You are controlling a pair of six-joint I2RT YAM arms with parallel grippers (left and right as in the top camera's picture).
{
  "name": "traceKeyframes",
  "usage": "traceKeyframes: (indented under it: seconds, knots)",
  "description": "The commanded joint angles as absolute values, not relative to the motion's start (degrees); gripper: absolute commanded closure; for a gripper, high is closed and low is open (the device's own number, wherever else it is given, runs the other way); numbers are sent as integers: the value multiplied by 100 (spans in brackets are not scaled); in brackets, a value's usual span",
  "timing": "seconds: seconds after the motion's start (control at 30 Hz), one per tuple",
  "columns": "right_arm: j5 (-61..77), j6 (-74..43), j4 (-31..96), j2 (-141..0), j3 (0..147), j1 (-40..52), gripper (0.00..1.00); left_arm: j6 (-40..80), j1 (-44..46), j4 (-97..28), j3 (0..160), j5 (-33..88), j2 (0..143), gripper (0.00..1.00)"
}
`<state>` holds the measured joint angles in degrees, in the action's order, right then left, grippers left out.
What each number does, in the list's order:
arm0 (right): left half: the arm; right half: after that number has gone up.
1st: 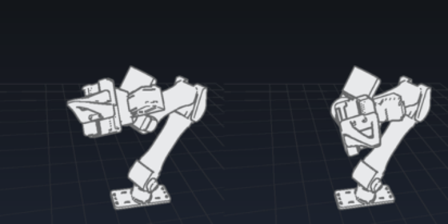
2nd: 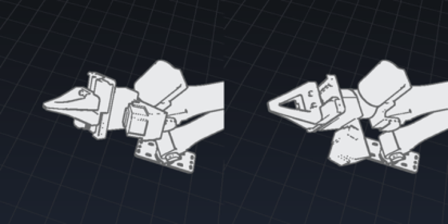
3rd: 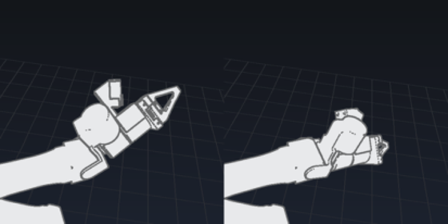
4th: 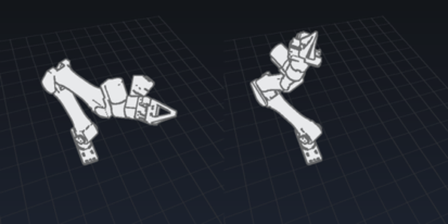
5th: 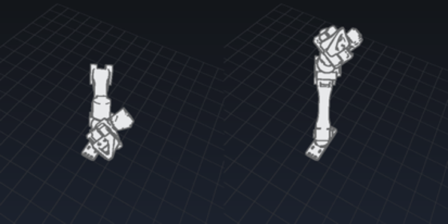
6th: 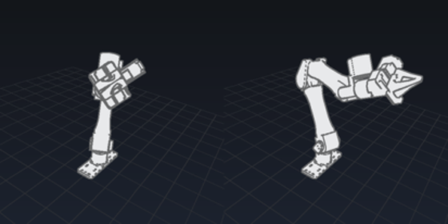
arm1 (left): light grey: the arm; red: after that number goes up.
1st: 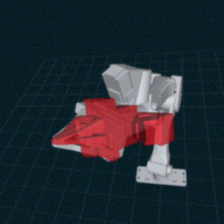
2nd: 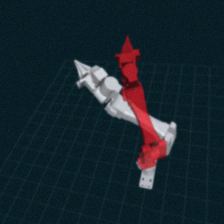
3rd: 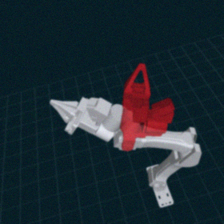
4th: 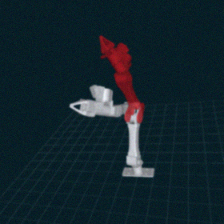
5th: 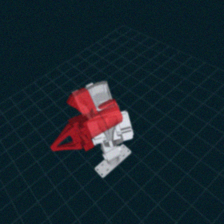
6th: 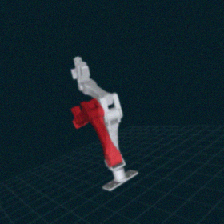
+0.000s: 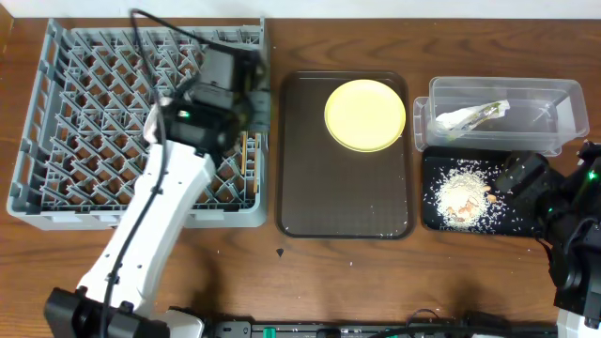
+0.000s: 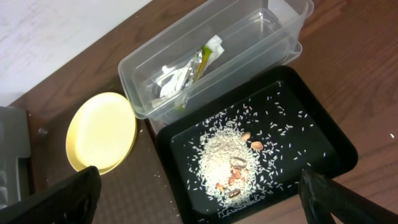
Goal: Sort waste into correct bins and load items into the dishwasher
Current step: 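Move the left gripper to the yellow plate on the brown tray, then lift the yellow plate edge with the right gripper toward the left gripper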
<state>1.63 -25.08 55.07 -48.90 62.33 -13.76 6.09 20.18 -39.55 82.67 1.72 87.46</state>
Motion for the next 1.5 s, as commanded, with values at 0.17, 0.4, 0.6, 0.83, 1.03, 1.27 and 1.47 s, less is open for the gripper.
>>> traceKeyframes:
  seconds: [0.17,0.4,0.6,0.83,1.03,1.27,1.47]
  knots:
    - [110,-2526,5518,-4877,6309,-1420,1,1800,2978,-2521,8263,987,9935,39]
    - [108,-2526,5518,-4877,6309,-1420,1,2283,3199,-1723,8263,1135,11131,42]
    - [108,-2526,5518,-4877,6309,-1420,1,2156,3208,-1747,8263,1133,11500,44]
    - [108,-2526,5518,-4877,6309,-1420,1,2018,3212,-1406,8263,945,11736,44]
    - [196,-2657,5465,-4877,6309,-1420,1,2021,3299,-1092,8261,1011,11952,44]
    - [1542,-2506,5378,-4928,6309,-1382,2,1975,3461,-1551,8263,1011,12136,48]
    - [2333,-1959,5610,-5358,6289,-718,7,1758,3463,-2394,8263,1000,12033,53]
